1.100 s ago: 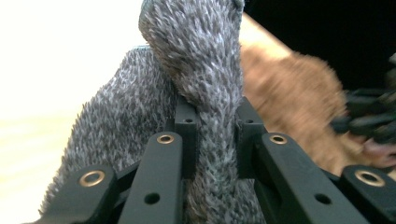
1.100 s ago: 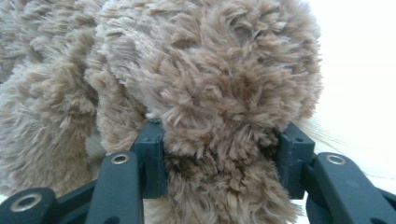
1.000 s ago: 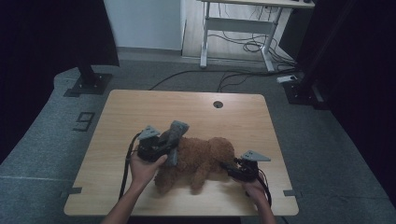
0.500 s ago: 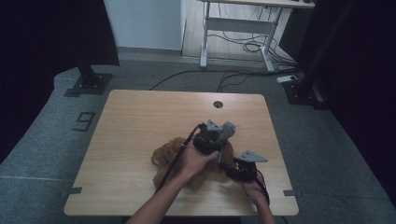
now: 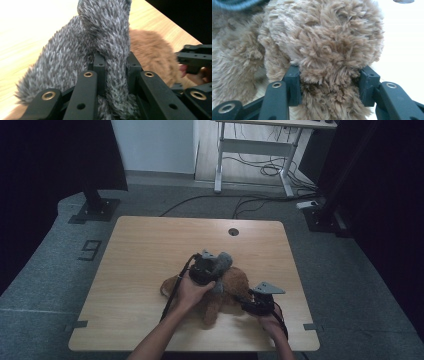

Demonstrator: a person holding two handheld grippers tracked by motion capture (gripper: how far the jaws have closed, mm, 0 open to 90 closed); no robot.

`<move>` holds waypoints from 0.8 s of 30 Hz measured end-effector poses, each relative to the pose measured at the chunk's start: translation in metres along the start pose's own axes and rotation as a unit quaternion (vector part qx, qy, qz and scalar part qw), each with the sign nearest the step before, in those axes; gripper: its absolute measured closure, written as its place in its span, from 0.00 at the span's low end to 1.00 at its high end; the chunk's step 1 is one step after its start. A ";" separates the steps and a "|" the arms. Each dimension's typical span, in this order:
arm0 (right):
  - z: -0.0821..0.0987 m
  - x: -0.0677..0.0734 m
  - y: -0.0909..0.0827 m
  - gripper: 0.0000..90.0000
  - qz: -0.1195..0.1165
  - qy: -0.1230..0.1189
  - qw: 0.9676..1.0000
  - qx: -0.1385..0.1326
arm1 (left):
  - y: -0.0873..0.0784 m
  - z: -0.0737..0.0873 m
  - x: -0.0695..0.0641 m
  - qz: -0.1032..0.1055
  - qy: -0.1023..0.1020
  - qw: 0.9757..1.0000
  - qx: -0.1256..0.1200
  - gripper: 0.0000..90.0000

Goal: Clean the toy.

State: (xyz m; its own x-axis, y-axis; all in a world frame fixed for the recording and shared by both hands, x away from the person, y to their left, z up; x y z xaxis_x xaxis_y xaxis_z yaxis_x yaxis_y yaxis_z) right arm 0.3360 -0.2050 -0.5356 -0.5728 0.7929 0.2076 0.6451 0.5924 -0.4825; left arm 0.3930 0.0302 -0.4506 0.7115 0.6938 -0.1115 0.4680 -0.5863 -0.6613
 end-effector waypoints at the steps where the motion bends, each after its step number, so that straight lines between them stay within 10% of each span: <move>1: 0.000 0.001 0.000 0.53 0.000 -0.002 1.000 0.000 | -0.005 0.003 0.005 -0.003 -0.004 1.000 -0.004 0.84; 16: 0.004 -0.001 0.001 0.53 -0.001 0.002 1.000 0.012 | -0.062 0.079 0.077 -0.049 -0.080 0.996 0.000 0.84; 24: 0.005 -0.003 0.001 0.53 -0.002 0.009 1.000 0.014 | -0.074 0.111 0.088 -0.048 -0.099 0.994 -0.008 0.84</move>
State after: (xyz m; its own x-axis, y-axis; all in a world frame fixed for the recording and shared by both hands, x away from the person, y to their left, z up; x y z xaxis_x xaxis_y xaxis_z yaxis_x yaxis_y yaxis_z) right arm 0.3356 -0.2074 -0.5412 -0.5672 0.7925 0.2244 0.6282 0.5924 -0.5044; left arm 0.3626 0.1808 -0.4934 0.5467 0.8149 -0.1926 0.5391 -0.5186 -0.6636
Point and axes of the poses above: each handheld gripper's, and its own axes: y roughly forward along the jaws, z roughly out of its underside, x roughly to its left, the point moved 1 cm from there along y, roughly forward along the jaws, and after that the axes turned 6 degrees about y, right-handed, at the moved point
